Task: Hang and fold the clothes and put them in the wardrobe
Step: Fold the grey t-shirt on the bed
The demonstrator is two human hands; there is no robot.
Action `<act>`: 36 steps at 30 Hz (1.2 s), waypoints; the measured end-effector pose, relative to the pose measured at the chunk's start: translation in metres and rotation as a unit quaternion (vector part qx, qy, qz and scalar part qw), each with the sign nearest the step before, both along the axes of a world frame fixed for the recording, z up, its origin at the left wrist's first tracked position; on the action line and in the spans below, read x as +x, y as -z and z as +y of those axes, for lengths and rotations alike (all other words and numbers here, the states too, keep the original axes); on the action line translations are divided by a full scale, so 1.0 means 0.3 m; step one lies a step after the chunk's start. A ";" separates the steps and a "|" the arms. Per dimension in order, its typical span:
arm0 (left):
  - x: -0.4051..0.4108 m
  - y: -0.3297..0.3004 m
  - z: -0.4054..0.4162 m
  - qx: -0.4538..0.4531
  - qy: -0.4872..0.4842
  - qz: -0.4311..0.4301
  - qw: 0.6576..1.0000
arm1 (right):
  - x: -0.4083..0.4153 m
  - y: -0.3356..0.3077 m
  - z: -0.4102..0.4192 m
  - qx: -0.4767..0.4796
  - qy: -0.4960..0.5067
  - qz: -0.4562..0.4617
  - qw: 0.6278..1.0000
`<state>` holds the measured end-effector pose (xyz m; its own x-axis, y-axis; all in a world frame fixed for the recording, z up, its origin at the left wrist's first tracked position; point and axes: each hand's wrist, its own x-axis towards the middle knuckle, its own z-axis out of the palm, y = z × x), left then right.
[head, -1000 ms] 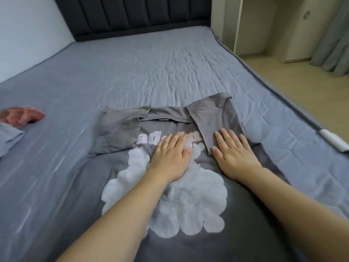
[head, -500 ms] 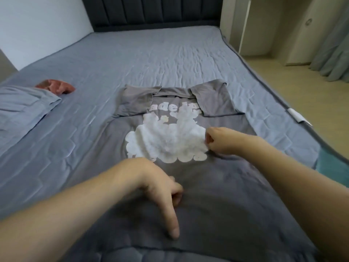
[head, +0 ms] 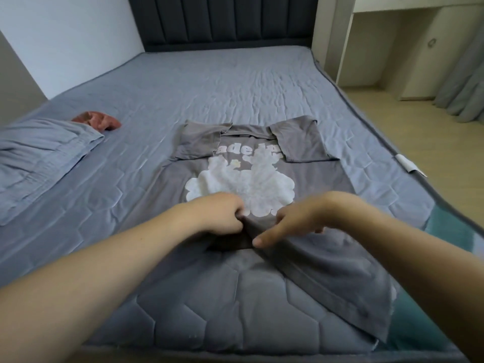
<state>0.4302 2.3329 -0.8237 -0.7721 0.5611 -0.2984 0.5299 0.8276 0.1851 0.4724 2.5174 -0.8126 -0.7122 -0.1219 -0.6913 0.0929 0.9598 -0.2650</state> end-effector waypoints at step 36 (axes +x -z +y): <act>-0.865 -0.094 -0.248 -0.095 -0.391 0.292 0.868 | -0.666 -0.047 0.493 -0.220 0.626 0.393 0.636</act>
<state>0.1707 2.2586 -0.7955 -0.9453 -0.2184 0.2425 -0.2493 0.9628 -0.1047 0.2727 2.6654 -0.7985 -0.5460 0.8228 -0.1578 0.3851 0.0792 -0.9195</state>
